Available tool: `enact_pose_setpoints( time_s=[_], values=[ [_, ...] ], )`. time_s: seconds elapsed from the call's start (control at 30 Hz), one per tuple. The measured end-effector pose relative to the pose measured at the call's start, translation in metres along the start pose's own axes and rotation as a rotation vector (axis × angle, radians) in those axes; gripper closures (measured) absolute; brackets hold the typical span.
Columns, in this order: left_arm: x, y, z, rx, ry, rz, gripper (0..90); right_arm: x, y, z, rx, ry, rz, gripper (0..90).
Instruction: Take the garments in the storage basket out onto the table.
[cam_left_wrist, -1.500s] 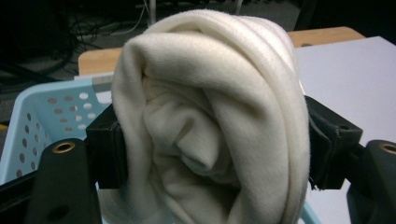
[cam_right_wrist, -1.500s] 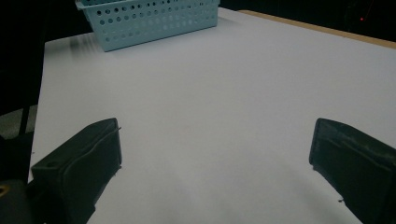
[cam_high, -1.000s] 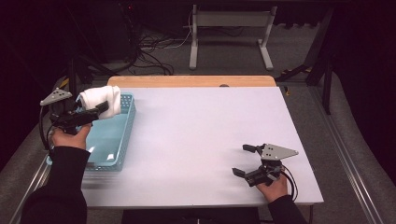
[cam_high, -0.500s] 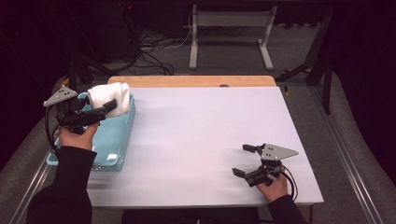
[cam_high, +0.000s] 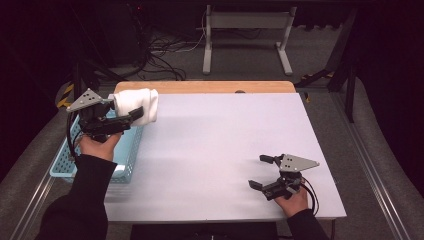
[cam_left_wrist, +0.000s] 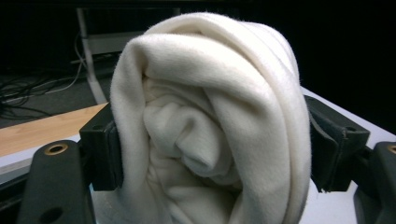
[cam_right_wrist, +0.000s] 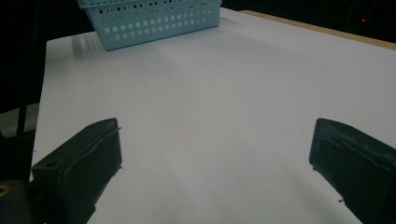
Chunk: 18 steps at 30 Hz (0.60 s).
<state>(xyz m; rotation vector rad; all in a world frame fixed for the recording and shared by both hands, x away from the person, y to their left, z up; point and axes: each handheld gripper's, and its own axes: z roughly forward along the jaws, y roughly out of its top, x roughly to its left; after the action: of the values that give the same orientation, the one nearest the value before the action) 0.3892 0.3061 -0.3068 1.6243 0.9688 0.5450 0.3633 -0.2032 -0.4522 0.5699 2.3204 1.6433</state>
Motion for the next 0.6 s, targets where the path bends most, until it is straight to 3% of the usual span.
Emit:
enact_pose_setpoints(
  time_s=[0.23, 0.6],
  values=[
    [-0.018, 0.002, 0.018, 0.010, -0.047, 0.035, 22.1, 0.000, 0.000, 0.000, -0.001, 0.002, 0.000, 3.3],
    [-0.039, 0.001, 0.043, 0.015, -0.105, 0.046, 22.0, 0.000, 0.000, 0.000, -0.002, 0.008, -0.002, 3.3]
  ],
)
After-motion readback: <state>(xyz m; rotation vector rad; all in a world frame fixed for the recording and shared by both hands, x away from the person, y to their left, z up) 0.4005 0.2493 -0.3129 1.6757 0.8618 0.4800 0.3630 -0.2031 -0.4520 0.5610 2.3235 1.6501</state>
